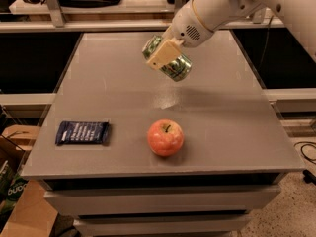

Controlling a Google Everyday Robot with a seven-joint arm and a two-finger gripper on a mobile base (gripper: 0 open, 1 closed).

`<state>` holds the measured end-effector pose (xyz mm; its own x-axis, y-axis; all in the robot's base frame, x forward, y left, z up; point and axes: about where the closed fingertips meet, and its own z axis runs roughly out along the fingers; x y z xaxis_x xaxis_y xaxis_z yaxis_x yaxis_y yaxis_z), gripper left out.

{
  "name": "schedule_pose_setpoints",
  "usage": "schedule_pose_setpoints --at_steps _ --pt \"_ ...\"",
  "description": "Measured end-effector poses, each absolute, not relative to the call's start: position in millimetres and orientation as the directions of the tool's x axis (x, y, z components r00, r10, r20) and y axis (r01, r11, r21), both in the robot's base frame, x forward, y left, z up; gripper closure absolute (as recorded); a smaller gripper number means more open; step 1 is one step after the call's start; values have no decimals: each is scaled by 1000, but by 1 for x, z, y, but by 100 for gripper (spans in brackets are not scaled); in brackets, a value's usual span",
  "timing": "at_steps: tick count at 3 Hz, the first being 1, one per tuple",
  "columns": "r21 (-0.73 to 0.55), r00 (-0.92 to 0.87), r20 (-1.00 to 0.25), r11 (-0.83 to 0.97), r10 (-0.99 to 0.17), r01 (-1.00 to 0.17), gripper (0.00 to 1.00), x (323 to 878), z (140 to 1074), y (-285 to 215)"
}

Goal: Place green can upright

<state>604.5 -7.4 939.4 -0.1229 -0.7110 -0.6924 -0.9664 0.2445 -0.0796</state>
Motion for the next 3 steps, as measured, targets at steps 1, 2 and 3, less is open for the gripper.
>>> schedule_pose_setpoints --at_steps 1,2,3 --pt "-93 -90 -778 256 -622 -962 100 617 942 13" --pt "-92 -46 -850 234 -525 -968 100 631 933 36" --pt "-114 12 -909 221 -417 -969 100 649 923 57"
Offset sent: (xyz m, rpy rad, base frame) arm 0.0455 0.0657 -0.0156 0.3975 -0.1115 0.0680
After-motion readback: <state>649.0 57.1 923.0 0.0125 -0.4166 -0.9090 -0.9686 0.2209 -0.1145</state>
